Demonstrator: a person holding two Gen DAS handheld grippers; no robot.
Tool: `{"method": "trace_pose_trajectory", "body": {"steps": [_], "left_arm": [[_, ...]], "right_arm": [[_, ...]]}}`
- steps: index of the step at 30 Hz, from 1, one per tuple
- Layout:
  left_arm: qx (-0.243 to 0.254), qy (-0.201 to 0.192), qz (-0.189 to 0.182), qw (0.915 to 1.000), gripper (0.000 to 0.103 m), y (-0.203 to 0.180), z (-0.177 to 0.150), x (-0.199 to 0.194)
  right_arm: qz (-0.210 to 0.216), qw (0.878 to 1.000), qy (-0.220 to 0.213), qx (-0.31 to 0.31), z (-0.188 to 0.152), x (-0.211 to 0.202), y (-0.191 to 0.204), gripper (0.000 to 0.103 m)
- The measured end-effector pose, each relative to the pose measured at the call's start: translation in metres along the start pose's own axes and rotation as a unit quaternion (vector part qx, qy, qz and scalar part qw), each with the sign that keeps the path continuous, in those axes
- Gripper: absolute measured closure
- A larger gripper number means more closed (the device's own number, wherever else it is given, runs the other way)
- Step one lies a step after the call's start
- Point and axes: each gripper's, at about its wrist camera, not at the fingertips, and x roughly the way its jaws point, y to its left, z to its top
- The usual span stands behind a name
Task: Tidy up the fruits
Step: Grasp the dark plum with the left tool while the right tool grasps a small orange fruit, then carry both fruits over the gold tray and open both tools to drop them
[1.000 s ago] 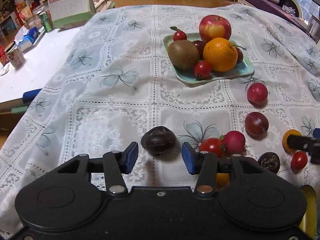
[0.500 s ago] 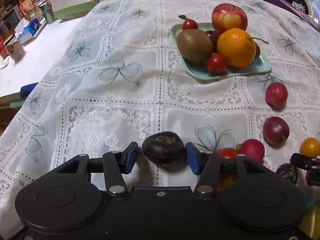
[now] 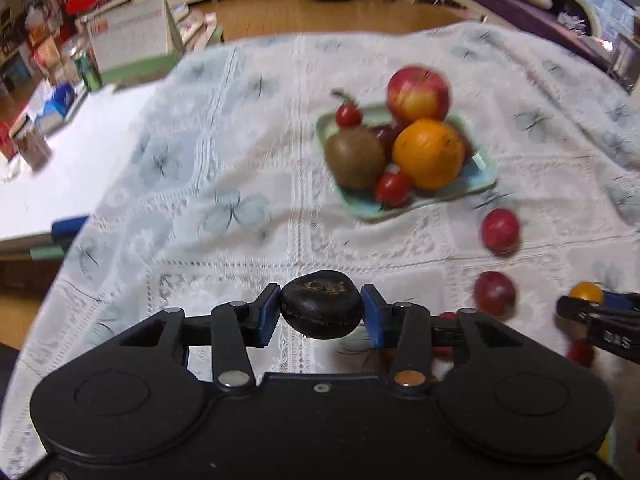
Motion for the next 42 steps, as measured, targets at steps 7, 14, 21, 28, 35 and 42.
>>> {"method": "trace_pose_trajectory", "body": {"steps": [7,14,21,28,35,42], "left_arm": [[0.012,-0.027,-0.018,0.9994,0.052,-0.012,-0.021,-0.055],[0.005,-0.035,-0.026,0.9990,0.052,-0.012,-0.060,-0.086],[-0.032,-0.035,-0.003,0.9989,0.052,-0.005,-0.111,-0.091],[-0.054,-0.014,0.010,0.9984,0.052,-0.010,-0.143,-0.078],[-0.060,0.012,0.027,0.9977,0.052,-0.012,-0.156,-0.060],[-0.065,0.019,0.038,0.9970,0.052,-0.010,-0.158,-0.054]], "right_arm": [[0.025,0.999,-0.027,0.004,0.000,-0.040,0.003,0.065],[0.049,0.998,-0.047,0.001,-0.018,-0.085,0.012,0.065],[0.036,0.998,-0.031,-0.037,-0.067,-0.108,0.026,0.064],[0.049,0.997,-0.005,-0.065,-0.109,-0.115,0.045,0.065],[0.038,0.996,0.015,-0.078,-0.125,-0.107,0.054,0.065],[0.024,0.996,0.038,-0.077,-0.130,-0.093,0.054,0.064]]}}
